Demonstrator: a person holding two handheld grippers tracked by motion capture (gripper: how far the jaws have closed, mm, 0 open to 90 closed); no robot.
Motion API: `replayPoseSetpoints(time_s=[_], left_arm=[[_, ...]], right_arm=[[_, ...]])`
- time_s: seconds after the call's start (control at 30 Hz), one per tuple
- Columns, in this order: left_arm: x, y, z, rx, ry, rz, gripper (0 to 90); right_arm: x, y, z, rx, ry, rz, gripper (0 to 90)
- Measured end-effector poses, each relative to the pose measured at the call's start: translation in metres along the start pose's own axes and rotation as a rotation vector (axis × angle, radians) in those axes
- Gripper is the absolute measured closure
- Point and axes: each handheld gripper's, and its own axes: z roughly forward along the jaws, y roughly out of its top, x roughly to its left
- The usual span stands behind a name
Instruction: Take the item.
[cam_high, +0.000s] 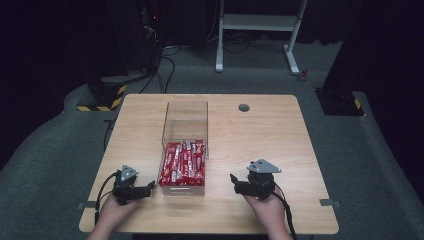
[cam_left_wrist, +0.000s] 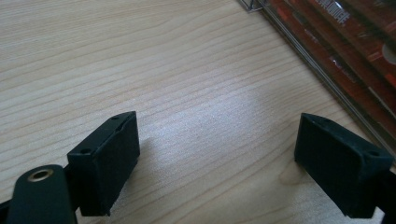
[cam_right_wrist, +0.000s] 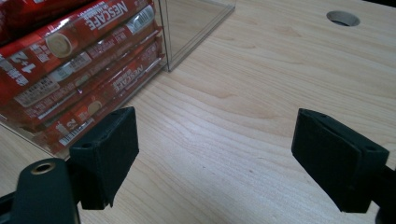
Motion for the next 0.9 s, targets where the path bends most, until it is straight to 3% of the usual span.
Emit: replayPoseSetpoints(time_s=[0.9], left_arm=[[0.0,0.0,0.0,0.0,0.0,0.0,14.2]], right_arm=[[0.032,0.035,-0.002,-0.031,0.069,-0.027,17.7]])
